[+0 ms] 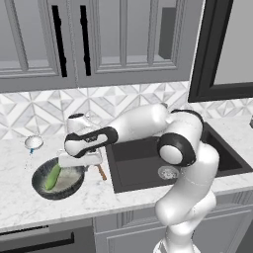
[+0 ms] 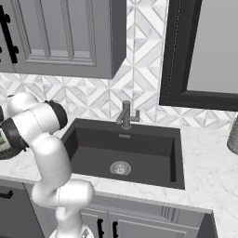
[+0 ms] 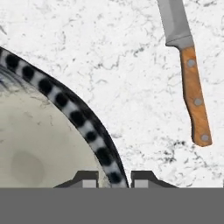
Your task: Pick the corn from the sink and place it in the bowl. Then pick the bowl and place it in the microwave. Then close the microwave door and press the start button.
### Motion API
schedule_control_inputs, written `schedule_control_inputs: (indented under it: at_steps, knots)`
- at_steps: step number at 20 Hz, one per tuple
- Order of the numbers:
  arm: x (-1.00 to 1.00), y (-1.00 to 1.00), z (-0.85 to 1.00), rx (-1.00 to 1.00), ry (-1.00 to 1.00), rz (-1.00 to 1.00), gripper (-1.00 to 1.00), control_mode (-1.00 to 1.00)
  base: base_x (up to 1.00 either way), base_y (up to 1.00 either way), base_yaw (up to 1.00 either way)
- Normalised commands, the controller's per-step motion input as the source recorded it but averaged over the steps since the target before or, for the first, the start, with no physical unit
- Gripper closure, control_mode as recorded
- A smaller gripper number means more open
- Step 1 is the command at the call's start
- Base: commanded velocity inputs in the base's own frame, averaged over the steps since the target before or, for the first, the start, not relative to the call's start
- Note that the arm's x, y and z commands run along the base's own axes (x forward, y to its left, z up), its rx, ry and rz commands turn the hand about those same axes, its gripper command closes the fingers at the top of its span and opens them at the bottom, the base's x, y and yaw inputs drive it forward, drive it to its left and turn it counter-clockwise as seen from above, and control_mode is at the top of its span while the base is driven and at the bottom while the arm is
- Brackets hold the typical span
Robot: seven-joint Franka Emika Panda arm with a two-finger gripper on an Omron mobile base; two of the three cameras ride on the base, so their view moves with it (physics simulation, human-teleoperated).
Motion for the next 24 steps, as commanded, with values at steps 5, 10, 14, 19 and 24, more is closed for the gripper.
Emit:
schedule_control_inputs:
  at_steps: [5, 10, 14, 19, 24]
  knots:
    - [-0.51, -0.13, 0.34, 0.1, -0.22, -0.15, 1.0, -1.0, 0.0, 0.0, 0.0]
    - [-0.38, -0.42, 0.55, 0.19, -0.06, -0.2, 1.0, -1.0, 0.0, 0.0, 0.0]
    - [-0.38, -0.58, 0.63, 0.23, 0.0, -0.28, 1.0, -1.0, 0.0, 0.0, 0.0]
    - [-0.54, -0.54, 0.77, 0.09, 0.0, -0.32, 1.0, -1.0, 0.0, 0.0, 0.0]
    - [-0.56, -0.75, 0.86, 0.07, 0.0, -0.35, 1.0, -1.0, 0.0, 0.0, 0.0]
